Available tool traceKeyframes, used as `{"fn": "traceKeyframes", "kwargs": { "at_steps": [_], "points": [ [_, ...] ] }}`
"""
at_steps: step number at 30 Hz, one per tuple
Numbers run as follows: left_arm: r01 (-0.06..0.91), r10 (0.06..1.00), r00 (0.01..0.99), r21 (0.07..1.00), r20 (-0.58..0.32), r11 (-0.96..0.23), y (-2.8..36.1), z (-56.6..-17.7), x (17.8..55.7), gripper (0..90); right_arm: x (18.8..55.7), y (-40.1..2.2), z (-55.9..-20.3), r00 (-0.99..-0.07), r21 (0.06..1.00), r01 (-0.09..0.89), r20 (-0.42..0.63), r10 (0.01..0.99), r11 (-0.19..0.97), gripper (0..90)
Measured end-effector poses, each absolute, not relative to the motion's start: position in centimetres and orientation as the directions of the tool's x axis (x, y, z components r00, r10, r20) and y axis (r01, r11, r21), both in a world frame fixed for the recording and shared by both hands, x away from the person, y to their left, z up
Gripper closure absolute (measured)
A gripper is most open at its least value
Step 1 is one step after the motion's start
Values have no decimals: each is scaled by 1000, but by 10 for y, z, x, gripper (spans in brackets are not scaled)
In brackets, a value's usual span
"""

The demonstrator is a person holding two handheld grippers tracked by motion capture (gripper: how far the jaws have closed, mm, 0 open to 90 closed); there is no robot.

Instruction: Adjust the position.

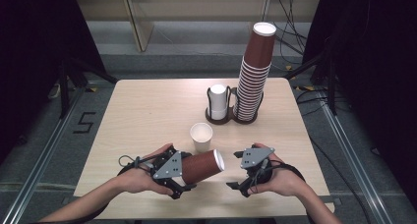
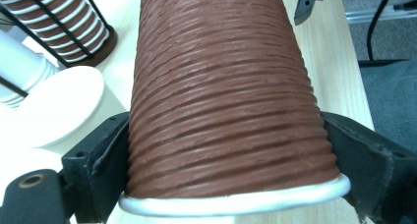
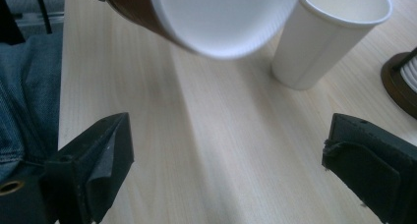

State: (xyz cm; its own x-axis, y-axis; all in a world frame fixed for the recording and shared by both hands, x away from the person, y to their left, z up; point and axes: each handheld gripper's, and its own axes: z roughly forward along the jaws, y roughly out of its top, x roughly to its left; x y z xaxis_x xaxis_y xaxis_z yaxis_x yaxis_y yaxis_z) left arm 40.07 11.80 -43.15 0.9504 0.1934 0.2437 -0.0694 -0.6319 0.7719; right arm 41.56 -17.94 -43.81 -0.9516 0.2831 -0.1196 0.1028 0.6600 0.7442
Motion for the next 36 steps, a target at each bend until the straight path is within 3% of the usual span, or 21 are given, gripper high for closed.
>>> {"fn": "traceKeyframes", "kwargs": {
  "at_steps": [26,30,31,32,34,36],
  "points": [
    [-119,64,967,660,247,-742,89,-435,407,109,412,-158,-420,-967,659,-63,-227,119,749,62],
    [-133,26,971,630,236,-765,86,-436,409,110,409,-152,-421,-975,648,-41,-193,112,761,71],
    [-129,36,970,634,241,-763,85,-437,409,109,404,-152,-422,-974,642,28,-156,166,766,74],
    [-130,32,971,632,239,-764,85,-437,410,110,410,-149,-422,-975,645,-51,-196,101,763,82],
    [-120,35,974,637,225,-761,83,-437,410,110,408,-147,-423,-978,639,-24,-175,115,769,115],
    [-132,17,974,622,227,-772,82,-437,411,109,411,-145,-423,-976,637,-67,-201,81,768,145]
  ]
}}
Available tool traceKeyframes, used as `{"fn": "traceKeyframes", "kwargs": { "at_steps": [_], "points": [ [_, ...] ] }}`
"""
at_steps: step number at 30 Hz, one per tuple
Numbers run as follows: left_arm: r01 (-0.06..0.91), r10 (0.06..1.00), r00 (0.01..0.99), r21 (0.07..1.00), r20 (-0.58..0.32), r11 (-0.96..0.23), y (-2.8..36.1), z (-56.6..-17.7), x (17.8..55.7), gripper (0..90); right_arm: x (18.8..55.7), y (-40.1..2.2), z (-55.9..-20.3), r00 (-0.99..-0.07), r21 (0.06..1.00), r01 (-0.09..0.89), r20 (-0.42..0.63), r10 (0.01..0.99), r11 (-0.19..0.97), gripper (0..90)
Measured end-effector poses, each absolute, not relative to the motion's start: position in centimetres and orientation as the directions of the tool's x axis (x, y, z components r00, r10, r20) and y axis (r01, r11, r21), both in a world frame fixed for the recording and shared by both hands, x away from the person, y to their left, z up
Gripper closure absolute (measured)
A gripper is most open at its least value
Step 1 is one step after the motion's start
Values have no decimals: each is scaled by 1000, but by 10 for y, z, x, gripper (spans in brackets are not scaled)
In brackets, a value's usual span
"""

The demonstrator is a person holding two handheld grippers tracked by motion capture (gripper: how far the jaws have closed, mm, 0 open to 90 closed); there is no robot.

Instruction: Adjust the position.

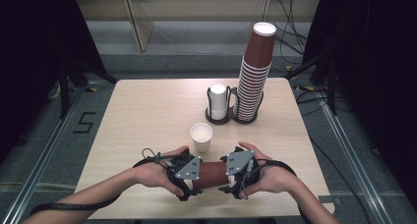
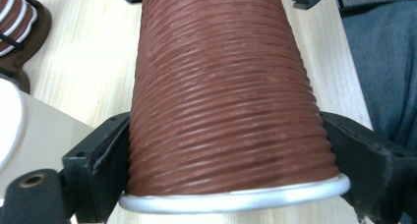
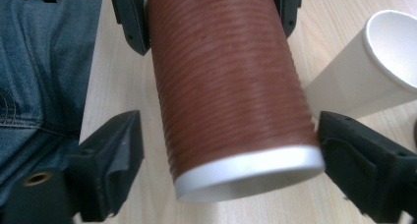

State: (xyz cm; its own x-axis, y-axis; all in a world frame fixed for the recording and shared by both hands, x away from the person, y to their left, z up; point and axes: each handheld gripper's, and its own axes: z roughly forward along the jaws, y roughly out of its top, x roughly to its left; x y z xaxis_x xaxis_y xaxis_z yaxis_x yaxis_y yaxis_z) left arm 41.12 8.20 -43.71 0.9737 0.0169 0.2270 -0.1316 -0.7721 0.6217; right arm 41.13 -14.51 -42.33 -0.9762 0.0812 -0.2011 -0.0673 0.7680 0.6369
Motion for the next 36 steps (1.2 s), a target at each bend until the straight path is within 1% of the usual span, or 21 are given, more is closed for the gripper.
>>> {"fn": "traceKeyframes", "kwargs": {
  "at_steps": [1,3,5,8,9,10,13,15,17,18,20,21,26,27,28,29,31,32,33,35,36],
  "points": [
    [-140,4,973,608,229,-782,82,-437,412,109,409,-144,-424,-981,636,-29,-168,101,771,147],
    [-134,8,975,610,224,-781,80,-438,412,109,409,-142,-425,-981,628,-30,-169,98,778,149],
    [-139,0,974,603,225,-786,79,-438,413,109,412,-140,-425,-977,624,-78,-203,64,777,149],
    [-141,-4,975,601,223,-787,77,-437,412,110,410,-137,-428,-981,614,-44,-176,82,788,149],
    [-145,-6,974,599,227,-787,76,-436,412,110,412,-136,-428,-979,610,-79,-196,54,788,148],
    [-146,-12,975,598,222,-788,75,-435,412,111,409,-136,-428,-981,604,-35,-172,87,796,143],
    [-148,-7,973,600,230,-786,74,-434,411,113,412,-133,-430,-981,608,-67,-185,59,791,130],
    [-152,-13,973,595,230,-789,73,-434,411,115,408,-132,-431,-984,601,-22,-155,89,799,128],
    [-156,-17,973,595,232,-788,72,-435,410,117,413,-130,-432,-979,588,-98,-202,29,803,129],
    [-156,-19,973,595,230,-788,72,-434,410,118,409,-130,-434,-983,592,-49,-173,67,804,129],
    [-161,-18,971,601,237,-783,71,-434,409,125,408,-128,-436,-983,581,-35,-165,75,813,132],
    [-161,-18,971,601,237,-783,71,-434,409,129,409,-127,-436,-982,562,-54,-181,59,825,159],
    [-174,-38,971,591,235,-788,68,-431,408,135,407,-124,-438,-975,550,-87,-219,43,830,210],
    [-176,-33,970,595,242,-784,69,-431,408,135,408,-124,-437,-975,551,-87,-219,44,830,213],
    [-179,-36,969,595,243,-784,69,-430,409,135,409,-124,-437,-970,553,-120,-241,21,825,215],
    [-179,-39,970,594,240,-785,69,-429,409,135,406,-125,-438,-975,561,-70,-212,61,825,216],
    [-177,-39,970,591,239,-787,69,-429,408,126,406,-125,-438,-977,568,-67,-205,63,820,216],
    [-177,-40,970,589,238,-789,68,-429,408,116,407,-125,-437,-973,568,-89,-224,49,818,214],
    [-174,-38,971,589,235,-789,68,-429,408,107,404,-125,-438,-977,573,-44,-194,84,818,211],
    [-168,-31,972,599,233,-783,68,-430,408,89,407,-125,-438,-972,567,-101,-230,40,818,207],
    [-165,-25,972,605,234,-779,69,-430,408,81,407,-126,-438,-973,571,-102,-228,38,815,206]
  ]
}}
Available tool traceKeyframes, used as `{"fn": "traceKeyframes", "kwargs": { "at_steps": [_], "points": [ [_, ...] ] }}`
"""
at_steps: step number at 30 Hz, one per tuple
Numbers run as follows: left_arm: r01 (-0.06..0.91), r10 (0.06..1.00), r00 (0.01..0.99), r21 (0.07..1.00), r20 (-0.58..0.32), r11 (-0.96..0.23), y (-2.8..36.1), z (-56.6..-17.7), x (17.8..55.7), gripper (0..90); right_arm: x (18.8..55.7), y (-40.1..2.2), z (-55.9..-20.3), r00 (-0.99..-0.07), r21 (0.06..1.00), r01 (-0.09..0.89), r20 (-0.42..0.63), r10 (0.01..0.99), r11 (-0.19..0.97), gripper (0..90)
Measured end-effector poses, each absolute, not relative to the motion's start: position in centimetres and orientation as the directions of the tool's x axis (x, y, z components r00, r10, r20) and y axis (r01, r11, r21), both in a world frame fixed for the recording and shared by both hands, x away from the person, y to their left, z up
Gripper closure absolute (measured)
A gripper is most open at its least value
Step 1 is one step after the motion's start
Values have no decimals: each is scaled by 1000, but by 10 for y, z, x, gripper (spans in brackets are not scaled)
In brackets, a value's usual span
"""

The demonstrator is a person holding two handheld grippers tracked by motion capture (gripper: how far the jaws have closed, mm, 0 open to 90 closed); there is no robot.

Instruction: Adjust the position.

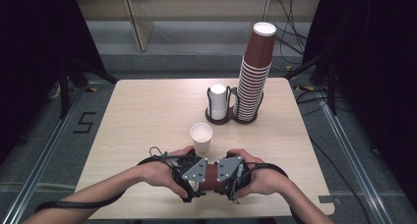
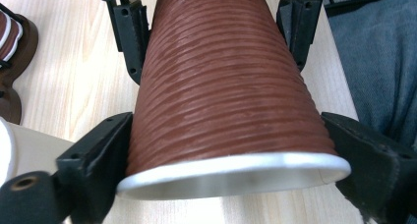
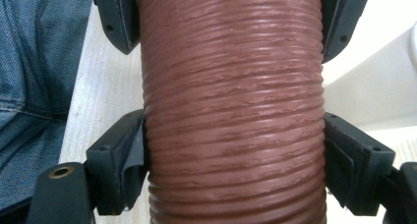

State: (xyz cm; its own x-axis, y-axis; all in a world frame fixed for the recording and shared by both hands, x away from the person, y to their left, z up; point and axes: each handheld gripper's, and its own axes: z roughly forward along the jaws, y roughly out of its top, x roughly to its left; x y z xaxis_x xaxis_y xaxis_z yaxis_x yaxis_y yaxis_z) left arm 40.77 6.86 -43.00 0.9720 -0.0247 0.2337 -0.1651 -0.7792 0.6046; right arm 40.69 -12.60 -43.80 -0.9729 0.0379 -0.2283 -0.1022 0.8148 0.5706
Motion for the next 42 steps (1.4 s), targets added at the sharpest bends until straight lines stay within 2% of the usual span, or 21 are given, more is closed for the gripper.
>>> {"fn": "traceKeyframes", "kwargs": {
  "at_steps": [2,3,4,12,13,16,17,19,33,42],
  "points": [
    [-160,-12,971,613,239,-774,71,-430,408,65,404,-129,-439,-974,578,-69,-217,71,813,206],
    [-149,0,972,623,233,-768,73,-431,407,56,408,-130,-439,-964,576,-135,-263,27,806,206],
    [-144,9,972,628,234,-765,75,-432,407,47,406,-132,-440,-971,583,-97,-234,52,807,205],
    [-97,70,972,660,223,-745,93,-434,407,28,408,-146,-445,-960,650,-123,-269,75,750,205],
    [-92,80,972,666,223,-740,95,-434,407,28,407,-147,-446,-965,664,-88,-240,100,743,205],
    [-76,91,974,672,209,-736,99,-434,409,27,408,-152,-446,-960,687,-104,-259,109,719,205],
    [-65,115,970,685,213,-725,102,-436,409,27,406,-153,-447,-966,694,-73,-228,123,717,205],
    [-68,112,970,679,218,-731,104,-436,410,27,407,-154,-446,-959,685,-107,-262,106,720,205],
    [-24,173,966,735,190,-678,109,-438,410,26,409,-163,-444,-957,735,-92,-253,145,672,205],
    [12,214,963,771,162,-636,113,-439,411,20,407,-175,-448,-943,795,-65,-246,222,603,203]
  ]
}}
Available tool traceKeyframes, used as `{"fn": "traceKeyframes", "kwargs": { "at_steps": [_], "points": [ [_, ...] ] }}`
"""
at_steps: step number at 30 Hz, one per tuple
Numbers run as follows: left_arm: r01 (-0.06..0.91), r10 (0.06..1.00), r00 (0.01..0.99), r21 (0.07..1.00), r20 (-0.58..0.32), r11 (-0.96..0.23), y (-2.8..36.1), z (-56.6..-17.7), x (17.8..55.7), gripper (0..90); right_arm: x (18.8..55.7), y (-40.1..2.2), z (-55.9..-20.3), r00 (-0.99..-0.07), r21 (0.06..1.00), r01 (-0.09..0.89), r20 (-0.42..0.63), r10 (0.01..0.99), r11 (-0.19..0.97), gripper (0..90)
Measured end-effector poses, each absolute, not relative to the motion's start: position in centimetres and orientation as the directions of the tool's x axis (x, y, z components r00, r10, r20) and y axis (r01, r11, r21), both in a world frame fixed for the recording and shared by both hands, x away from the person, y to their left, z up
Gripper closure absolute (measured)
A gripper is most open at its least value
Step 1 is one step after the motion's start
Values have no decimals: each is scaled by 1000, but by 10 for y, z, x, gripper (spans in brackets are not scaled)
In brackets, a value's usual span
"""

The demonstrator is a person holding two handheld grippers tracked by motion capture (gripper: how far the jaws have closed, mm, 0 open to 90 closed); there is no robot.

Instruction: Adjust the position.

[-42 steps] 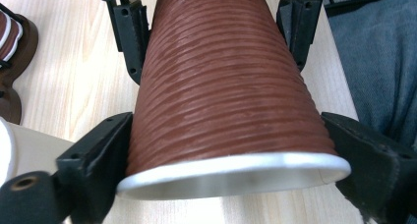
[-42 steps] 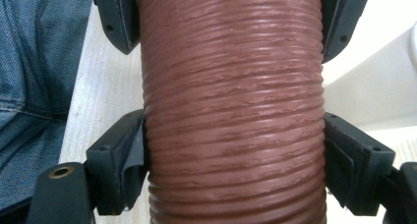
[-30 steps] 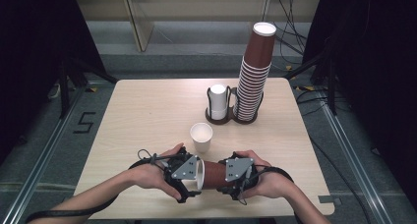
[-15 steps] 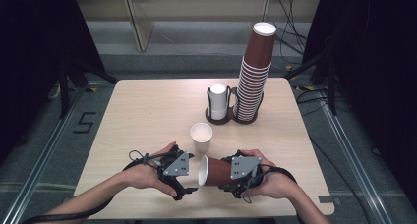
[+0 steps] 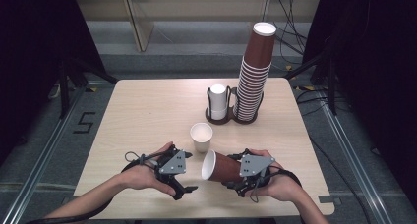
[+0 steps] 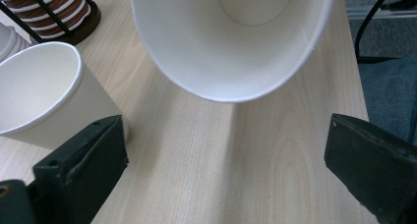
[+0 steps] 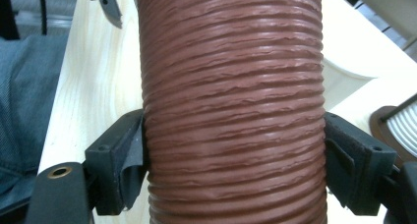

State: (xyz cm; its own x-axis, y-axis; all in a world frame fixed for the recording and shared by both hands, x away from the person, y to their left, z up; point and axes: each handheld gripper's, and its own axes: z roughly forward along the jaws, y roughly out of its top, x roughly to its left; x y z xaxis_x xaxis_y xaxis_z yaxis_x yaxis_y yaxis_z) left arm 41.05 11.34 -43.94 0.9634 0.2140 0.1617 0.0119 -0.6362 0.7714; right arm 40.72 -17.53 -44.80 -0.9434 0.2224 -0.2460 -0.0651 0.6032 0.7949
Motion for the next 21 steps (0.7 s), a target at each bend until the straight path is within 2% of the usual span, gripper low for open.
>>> {"fn": "traceKeyframes", "kwargs": {
  "at_steps": [3,11,16,17,21],
  "points": [
    [28,224,964,775,147,-631,114,-439,410,16,406,-179,-450,-939,816,-29,-220,265,577,202],
    [36,244,959,788,146,-614,115,-439,411,12,408,-184,-451,-923,838,-19,-224,312,545,202],
    [60,275,953,813,126,-579,115,-438,412,10,409,-189,-450,-907,864,5,-207,366,503,201],
    [70,278,954,817,113,-572,116,-438,412,9,411,-190,-450,-900,867,-30,-240,364,497,201],
    [85,295,951,838,93,-539,116,-437,410,5,410,-192,-451,-889,883,-5,-219,402,469,200]
  ]
}}
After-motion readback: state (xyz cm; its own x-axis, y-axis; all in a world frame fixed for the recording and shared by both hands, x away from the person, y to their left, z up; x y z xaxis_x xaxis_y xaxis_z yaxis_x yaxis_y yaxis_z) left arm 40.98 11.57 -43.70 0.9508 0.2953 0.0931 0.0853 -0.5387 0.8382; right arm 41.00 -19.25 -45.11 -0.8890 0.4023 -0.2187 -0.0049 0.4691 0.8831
